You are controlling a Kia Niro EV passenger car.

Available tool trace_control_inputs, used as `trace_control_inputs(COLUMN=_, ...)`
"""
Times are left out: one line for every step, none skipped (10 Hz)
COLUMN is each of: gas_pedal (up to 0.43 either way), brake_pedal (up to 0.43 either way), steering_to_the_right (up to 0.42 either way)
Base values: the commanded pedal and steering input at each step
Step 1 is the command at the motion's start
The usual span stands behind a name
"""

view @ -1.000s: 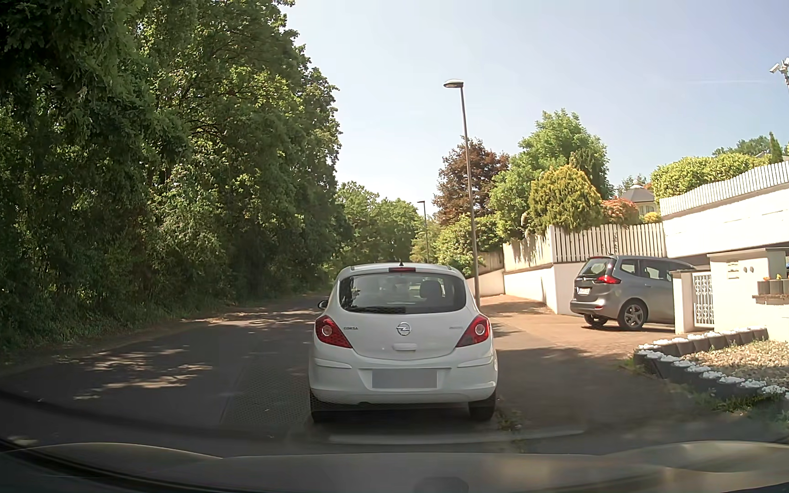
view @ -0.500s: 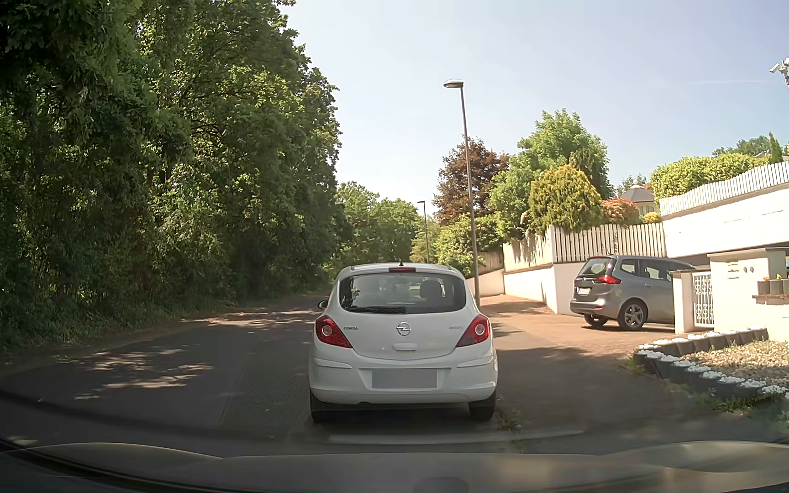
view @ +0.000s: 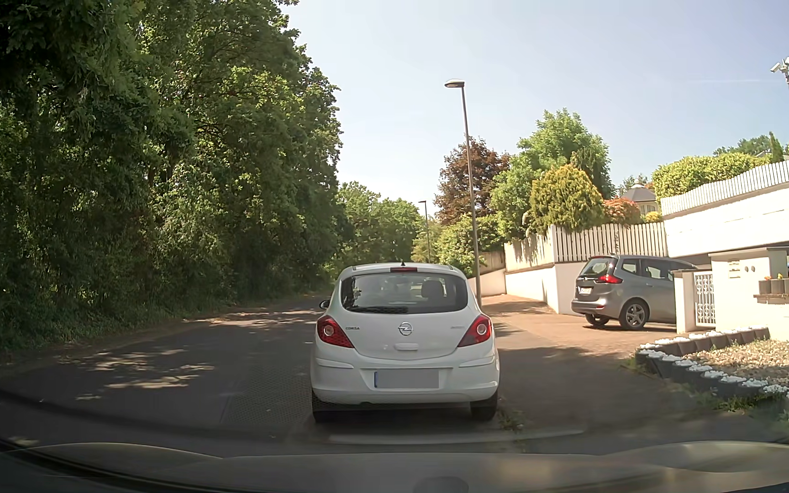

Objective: Follow the waypoints while adhering to traffic rules and regulations

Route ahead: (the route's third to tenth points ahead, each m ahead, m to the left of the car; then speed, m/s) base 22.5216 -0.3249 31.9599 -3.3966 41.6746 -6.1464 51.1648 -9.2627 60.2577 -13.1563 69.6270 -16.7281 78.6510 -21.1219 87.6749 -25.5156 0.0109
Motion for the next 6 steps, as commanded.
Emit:
trace_control_inputs(gas_pedal=0.0, brake_pedal=0.287, steering_to_the_right=-0.581)
trace_control_inputs(gas_pedal=0.0, brake_pedal=0.287, steering_to_the_right=-0.669)
trace_control_inputs(gas_pedal=0.0, brake_pedal=0.287, steering_to_the_right=-0.72)
trace_control_inputs(gas_pedal=0.0, brake_pedal=0.287, steering_to_the_right=-0.77)
trace_control_inputs(gas_pedal=0.0, brake_pedal=0.274, steering_to_the_right=-0.819)
trace_control_inputs(gas_pedal=0.0, brake_pedal=0.262, steering_to_the_right=-0.868)
